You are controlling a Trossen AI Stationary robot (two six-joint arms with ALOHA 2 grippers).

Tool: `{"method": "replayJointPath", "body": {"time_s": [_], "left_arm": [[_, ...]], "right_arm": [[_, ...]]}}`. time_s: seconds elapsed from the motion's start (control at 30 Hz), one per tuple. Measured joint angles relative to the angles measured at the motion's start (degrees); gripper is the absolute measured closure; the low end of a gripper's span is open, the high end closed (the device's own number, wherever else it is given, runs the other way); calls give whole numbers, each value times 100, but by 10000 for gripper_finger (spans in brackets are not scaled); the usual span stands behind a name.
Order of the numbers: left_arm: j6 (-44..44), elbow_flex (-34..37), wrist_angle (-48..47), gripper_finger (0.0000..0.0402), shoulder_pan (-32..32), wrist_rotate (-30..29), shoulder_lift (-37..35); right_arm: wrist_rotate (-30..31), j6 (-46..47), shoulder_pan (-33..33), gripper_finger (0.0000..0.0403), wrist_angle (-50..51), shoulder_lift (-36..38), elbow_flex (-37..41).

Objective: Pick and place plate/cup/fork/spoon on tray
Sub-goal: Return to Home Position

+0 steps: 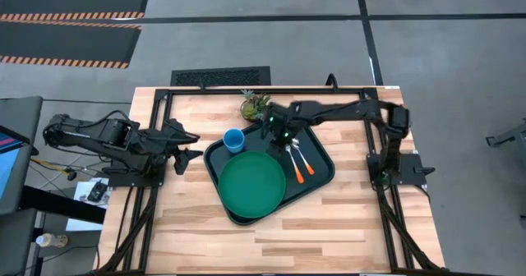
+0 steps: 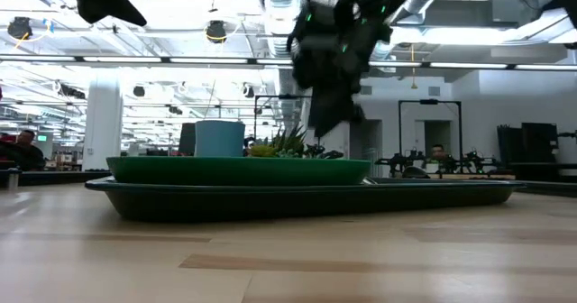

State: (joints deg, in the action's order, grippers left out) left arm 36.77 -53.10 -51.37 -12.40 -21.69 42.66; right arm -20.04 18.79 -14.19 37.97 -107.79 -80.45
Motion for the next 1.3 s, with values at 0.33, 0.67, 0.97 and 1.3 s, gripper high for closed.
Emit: {"method": "replayJointPath", "body": {"time_s": [0.33,0.67,0.97,1.3], "left_arm": [[-353,-2,136,162,0,-238,-93],[-2302,0,1166,162,-31,275,-225],[-2872,716,2264,162,165,1075,-1962],[-2228,2498,2801,162,179,1651,-4121]], "right_arm": [[-9,-1663,-65,255,791,2309,-190],[-330,-1925,255,255,-1185,5217,2035],[-864,-122,-448,255,-5202,7623,5500],[348,478,-204,255,-5784,9713,7140]]}}
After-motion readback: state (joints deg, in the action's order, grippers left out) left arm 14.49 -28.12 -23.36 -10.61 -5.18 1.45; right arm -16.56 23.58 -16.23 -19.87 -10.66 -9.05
